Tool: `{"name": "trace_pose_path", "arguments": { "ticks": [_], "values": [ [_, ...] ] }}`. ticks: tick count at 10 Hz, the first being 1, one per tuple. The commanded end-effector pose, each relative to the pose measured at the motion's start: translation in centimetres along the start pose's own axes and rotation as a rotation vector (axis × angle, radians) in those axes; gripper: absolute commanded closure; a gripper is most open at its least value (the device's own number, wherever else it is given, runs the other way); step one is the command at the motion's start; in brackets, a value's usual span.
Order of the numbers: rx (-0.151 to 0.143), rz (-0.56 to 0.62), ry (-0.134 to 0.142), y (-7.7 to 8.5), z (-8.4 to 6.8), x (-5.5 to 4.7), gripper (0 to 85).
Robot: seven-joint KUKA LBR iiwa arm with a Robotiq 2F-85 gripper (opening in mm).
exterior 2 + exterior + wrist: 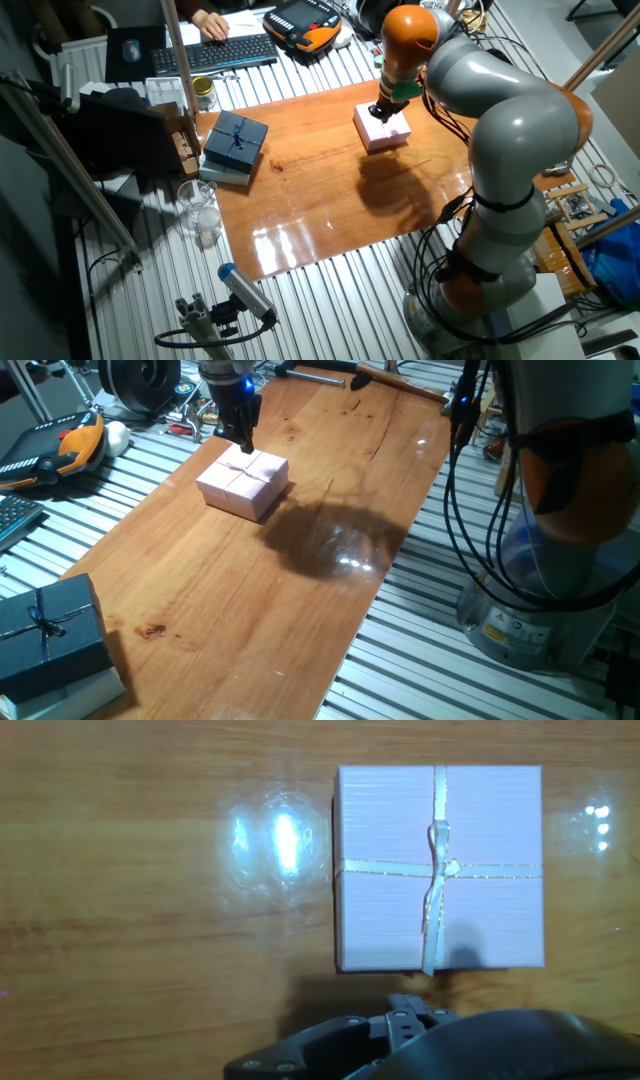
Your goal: Cover the box
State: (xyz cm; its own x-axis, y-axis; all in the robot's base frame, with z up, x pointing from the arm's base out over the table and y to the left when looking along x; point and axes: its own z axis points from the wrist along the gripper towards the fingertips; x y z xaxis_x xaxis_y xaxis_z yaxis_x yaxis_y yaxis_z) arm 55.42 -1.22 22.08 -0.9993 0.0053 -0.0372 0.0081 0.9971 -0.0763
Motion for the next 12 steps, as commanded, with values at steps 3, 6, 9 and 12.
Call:
{"name": "trace_pose_path", "arguments": {
  "ticks": [3, 6, 9, 12],
  "values": [
    [-0.071, 0.028, 0.006, -0.3, -0.7, 0.2, 85.0],
    [-0.060, 0.027, 0.014, -0.3, -1.8, -0.1, 85.0],
    [-0.052, 0.016, 0.011, -0.7, -2.2, -0.3, 85.0],
    [-0.051, 0.016, 0.000, -0.7, -1.9, -0.5, 85.0]
  ]
}}
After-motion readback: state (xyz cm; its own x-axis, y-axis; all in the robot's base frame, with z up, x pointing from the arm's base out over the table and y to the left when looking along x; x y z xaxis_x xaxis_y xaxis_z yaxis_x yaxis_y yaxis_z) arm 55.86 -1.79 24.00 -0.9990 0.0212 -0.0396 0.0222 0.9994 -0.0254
